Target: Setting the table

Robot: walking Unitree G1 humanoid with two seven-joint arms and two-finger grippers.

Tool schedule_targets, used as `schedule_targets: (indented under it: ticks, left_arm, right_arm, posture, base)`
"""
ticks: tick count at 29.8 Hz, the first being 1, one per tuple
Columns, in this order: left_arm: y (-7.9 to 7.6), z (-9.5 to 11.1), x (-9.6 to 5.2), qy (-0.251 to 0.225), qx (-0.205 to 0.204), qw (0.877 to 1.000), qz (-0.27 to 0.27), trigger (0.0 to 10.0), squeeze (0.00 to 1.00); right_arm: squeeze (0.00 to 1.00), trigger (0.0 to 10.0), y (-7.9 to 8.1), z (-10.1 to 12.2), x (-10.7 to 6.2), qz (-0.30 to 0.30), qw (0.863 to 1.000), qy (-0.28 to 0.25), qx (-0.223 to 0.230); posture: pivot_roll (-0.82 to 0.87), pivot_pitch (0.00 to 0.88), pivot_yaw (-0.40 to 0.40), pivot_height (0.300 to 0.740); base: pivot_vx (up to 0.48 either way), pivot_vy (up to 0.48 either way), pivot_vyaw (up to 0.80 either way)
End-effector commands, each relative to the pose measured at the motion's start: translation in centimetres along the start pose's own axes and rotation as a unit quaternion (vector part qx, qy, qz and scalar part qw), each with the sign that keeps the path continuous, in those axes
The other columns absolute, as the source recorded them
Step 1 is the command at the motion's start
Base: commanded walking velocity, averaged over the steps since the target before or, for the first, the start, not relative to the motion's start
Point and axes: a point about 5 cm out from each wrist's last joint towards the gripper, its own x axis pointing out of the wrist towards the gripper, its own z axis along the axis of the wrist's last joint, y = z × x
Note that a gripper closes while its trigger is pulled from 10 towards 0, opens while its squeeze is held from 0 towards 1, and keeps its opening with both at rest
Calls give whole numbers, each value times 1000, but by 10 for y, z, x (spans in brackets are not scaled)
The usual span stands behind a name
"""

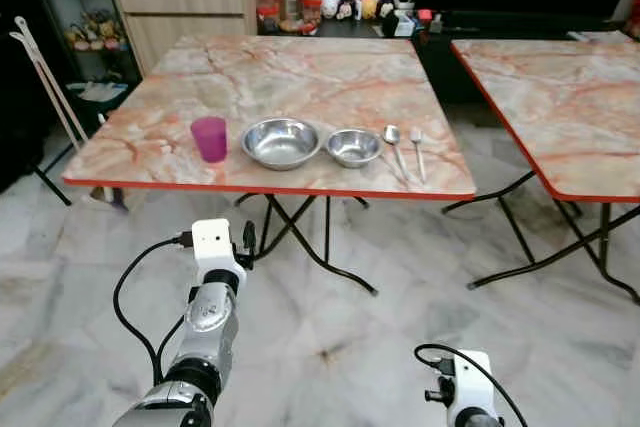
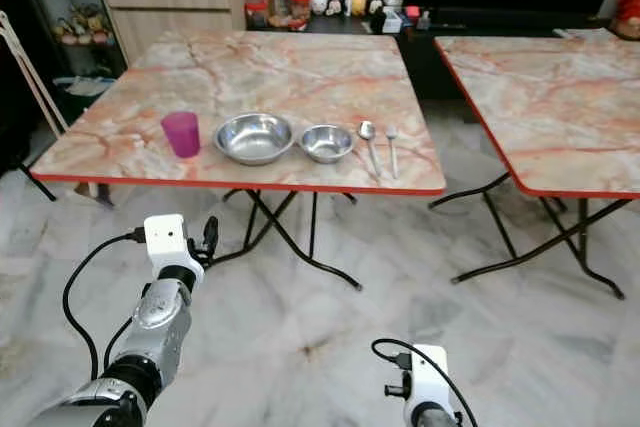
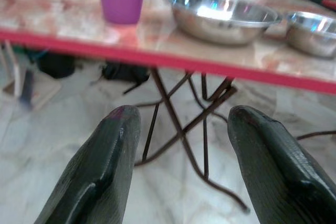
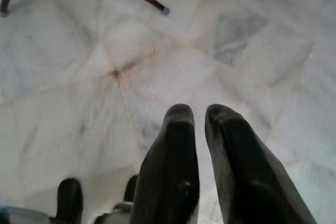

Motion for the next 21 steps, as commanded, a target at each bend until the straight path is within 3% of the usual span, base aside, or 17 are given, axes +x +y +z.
schedule_targets:
  ticks: [1,14,21]
  left_arm:
    - [1,2,2,1,-8,1000,-3,10000,0]
    - [5,9,6,-9,-17,1000,2,10000,0]
    - [7,12,8,-12,-18,1000,8,10000,0]
  right_arm:
    - [0,10000,3,1,1,2,1000,0,2]
    - [0,10000,7,1,1,9,1000,0,11]
    - [0,10000,7,1,1,7,1000,2,8]
  posture:
    - [52,0,-36,740]
    - [53,0,-36,740]
    - [53,0,-34,740]
  base:
    - [0,0,0]
    - [0,0,0]
    - [266,0,0]
